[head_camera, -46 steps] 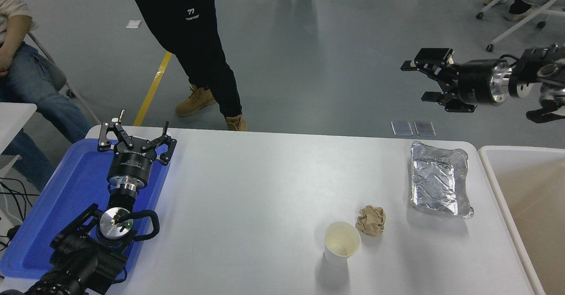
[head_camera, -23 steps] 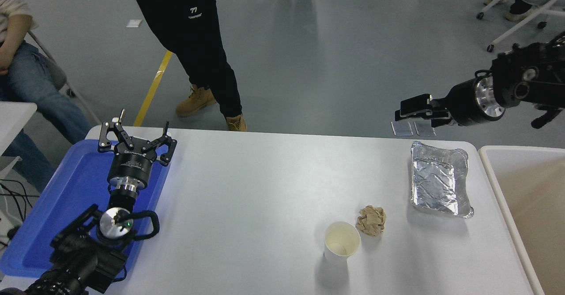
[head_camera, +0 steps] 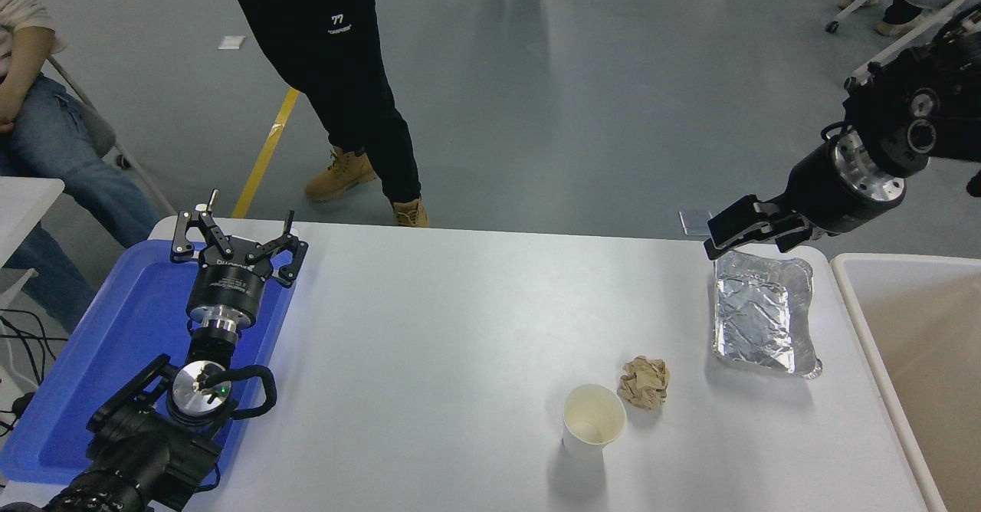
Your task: Pick up paper cup place in dustbin
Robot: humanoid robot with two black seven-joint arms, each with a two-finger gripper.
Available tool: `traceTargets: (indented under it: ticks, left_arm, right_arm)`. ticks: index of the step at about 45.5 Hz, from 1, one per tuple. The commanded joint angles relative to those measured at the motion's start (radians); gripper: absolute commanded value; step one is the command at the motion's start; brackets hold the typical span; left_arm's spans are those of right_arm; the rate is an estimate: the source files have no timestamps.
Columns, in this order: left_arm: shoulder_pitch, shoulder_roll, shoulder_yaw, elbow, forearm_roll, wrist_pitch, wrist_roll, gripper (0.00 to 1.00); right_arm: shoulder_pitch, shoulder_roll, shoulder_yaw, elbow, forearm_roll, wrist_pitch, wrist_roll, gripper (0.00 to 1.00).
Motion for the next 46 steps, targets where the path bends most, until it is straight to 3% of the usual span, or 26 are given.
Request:
traceTargets:
  ticks: [1, 27, 40, 46]
  left_arm:
    - [-0.003, 0.000, 0.000, 0.000, -0.001, 0.002, 0.000, 1.00]
    - [-0.001, 0.001, 0.000, 0.000, -0.001, 0.002, 0.000, 1.00]
    - [-0.001, 0.000, 0.000, 0.000, -0.002, 0.002, 0.000, 1.00]
    - [-0.001, 0.000, 0.000, 0.000, -0.002, 0.002, 0.000, 1.00]
  right_arm:
    - [0.033, 0.116, -0.114, -0.008, 0.125, 0.027, 0.002, 1.00]
    - [0.105, 0.113, -0.146, 0.015, 0.324, 0.107, 0.002, 1.00]
    - [0.096, 0.154, -0.157, 0.024, 0.296, 0.099, 0.002, 1.00]
    - [0.076, 0.153, -0.161, 0.021, 0.229, 0.083, 0.002, 1.00]
